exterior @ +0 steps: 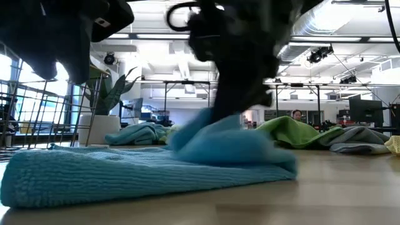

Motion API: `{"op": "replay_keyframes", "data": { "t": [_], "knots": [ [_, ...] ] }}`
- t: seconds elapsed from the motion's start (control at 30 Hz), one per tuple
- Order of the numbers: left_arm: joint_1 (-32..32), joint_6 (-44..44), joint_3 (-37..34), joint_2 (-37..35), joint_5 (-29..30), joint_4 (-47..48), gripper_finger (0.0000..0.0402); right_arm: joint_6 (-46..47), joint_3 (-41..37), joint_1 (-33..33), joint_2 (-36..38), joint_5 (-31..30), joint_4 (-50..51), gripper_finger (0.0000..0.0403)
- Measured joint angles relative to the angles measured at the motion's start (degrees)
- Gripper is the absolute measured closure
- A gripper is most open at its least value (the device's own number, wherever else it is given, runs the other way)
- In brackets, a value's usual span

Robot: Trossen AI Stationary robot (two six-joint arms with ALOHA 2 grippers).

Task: Fold microfiber towels
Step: Fold the bottom blue microfiber towel

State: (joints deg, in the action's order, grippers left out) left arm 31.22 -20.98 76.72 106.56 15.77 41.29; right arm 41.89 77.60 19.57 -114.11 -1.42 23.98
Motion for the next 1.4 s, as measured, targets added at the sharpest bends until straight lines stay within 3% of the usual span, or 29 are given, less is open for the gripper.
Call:
{"op": "replay_keyframes", "data": {
  "t": [0.33, 0.67, 0.8, 1.03, 1.4],
  "knots": [
    [-3.3, 1.5, 0.0, 0.0, 0.0, -1.3, 0.0298, 0.2, 0.0, -0.3, 8.7, -11.0, 29.8, 0.0402],
    [-6.5, 3.2, 0.0, 0.0, -0.1, -2.1, 0.0298, 3.8, 0.0, -3.0, 12.2, -17.6, 51.9, 0.0402],
    [-7.4, 3.2, 0.0, 0.0, -0.2, -2.0, 0.0298, 4.3, 0.0, -4.0, 12.4, -15.5, 48.5, 0.0402],
    [-6.8, 3.2, 0.0, 0.0, -4.4, -1.4, 0.0298, 3.1, 0.0, -2.7, 12.2, -9.0, 31.2, 0.0402],
    [-3.2, 3.1, 0.0, 0.0, -4.6, -0.5, 0.0298, 2.7, 0.0, 0.3, 5.7, -9.0, 17.8, 0.0402]
  ]
}}
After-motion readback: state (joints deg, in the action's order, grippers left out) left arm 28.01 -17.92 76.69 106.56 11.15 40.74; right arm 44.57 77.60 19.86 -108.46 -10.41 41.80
